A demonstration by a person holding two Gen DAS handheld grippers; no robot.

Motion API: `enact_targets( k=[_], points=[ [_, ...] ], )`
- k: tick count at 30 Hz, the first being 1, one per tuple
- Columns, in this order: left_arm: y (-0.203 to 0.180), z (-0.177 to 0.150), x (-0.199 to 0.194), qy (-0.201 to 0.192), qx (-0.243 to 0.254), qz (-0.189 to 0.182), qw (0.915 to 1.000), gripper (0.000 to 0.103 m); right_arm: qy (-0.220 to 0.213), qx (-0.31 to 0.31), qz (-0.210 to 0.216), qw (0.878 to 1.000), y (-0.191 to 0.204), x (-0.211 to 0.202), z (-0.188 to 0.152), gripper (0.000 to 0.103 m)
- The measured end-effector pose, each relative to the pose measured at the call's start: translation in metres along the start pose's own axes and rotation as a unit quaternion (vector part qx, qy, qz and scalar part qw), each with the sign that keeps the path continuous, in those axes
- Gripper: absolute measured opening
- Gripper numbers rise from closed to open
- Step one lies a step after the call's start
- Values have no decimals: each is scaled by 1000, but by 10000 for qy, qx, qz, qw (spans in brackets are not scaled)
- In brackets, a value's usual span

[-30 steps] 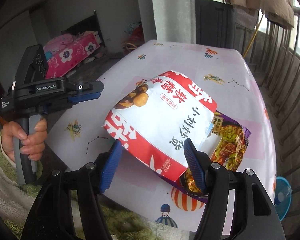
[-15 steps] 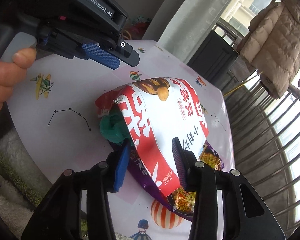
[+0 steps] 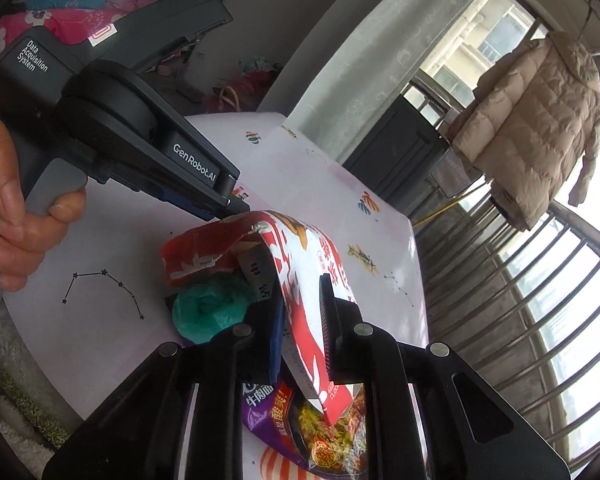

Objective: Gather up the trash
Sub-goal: 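Regrasp the red-white snack bag with the right tool while the left tool holds the red box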

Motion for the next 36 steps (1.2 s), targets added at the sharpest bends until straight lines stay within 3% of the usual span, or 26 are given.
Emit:
enact_targets(
  k=[5, 8, 11, 14, 17, 20, 28, 36],
  points=[
    [2, 1, 4, 65, -40, -60, 10000, 29, -89, -208, -161, 9996, 4, 8, 7, 16],
    [1, 3, -1, -21, -40, -95, 9999, 29, -88, -69, -277, 9996, -4, 11, 10, 3],
    [0, 10, -17, -302, -40, -184, 9994, 29, 34, 394, -321, 9987, -24, 16, 10, 1],
    [3, 16, -29, -536, -68, -192, 9984, 29, 351, 1220, -49, 9919, -48, 24, 8, 0],
    [5, 18, -35, -621, -103, -180, 9979, 29, 664, 2227, 363, 9720, -75, 31, 4, 0],
    [4, 17, -34, -614, -132, -203, 9978, 29, 876, 3221, 879, 9385, -103, 39, -1, 0],
    [-11, 7, -19, -377, -36, -427, 9984, 29, 1150, 4669, 1220, 8683, -155, 48, -32, 0],
    [-29, 4, -1, -158, 30, -655, 9977, 35, 1223, 5319, 1105, 8306, -188, 46, -60, 0]
  ],
)
Point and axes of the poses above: each gripper's, at about its wrist camera, not at the fingertips, and x roughly the way its jaws point, y to its left, z to its top, the point moved 8 cm from there along x, roughly the way its jaws point, and after that the axes turned 15 degrees about -z, right-handed, at the moved point
